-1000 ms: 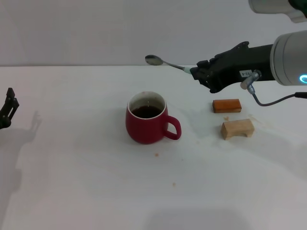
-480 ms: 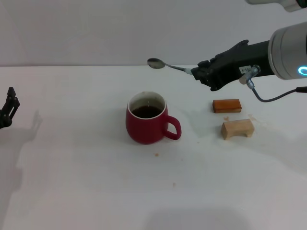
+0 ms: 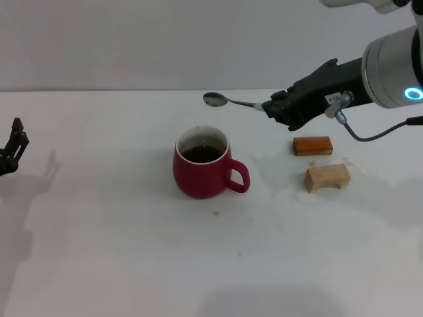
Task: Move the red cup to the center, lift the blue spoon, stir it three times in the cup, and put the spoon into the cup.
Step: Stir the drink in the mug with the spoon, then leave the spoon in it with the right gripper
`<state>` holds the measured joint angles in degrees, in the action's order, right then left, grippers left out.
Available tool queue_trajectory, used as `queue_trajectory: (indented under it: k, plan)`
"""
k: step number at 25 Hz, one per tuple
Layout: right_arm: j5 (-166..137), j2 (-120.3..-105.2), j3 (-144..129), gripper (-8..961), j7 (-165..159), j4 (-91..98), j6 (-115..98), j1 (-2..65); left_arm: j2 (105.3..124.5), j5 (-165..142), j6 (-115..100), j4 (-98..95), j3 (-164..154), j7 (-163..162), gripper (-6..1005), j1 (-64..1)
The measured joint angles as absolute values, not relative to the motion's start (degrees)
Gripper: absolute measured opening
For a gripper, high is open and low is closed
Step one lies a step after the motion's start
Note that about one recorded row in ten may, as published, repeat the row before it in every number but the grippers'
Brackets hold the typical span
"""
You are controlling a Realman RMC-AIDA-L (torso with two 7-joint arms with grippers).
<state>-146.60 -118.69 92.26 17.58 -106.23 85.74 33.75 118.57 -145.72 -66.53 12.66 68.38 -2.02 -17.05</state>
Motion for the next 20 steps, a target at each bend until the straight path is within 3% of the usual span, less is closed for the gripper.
queue_trajectory:
  k: [20]
  plan:
    - [-148.9, -118.56, 93.7, 124, 17.3, -103.3, 92.4, 39.9, 118.47, -145.7, -65.7, 12.5, 68.4, -2.0, 843, -17.3]
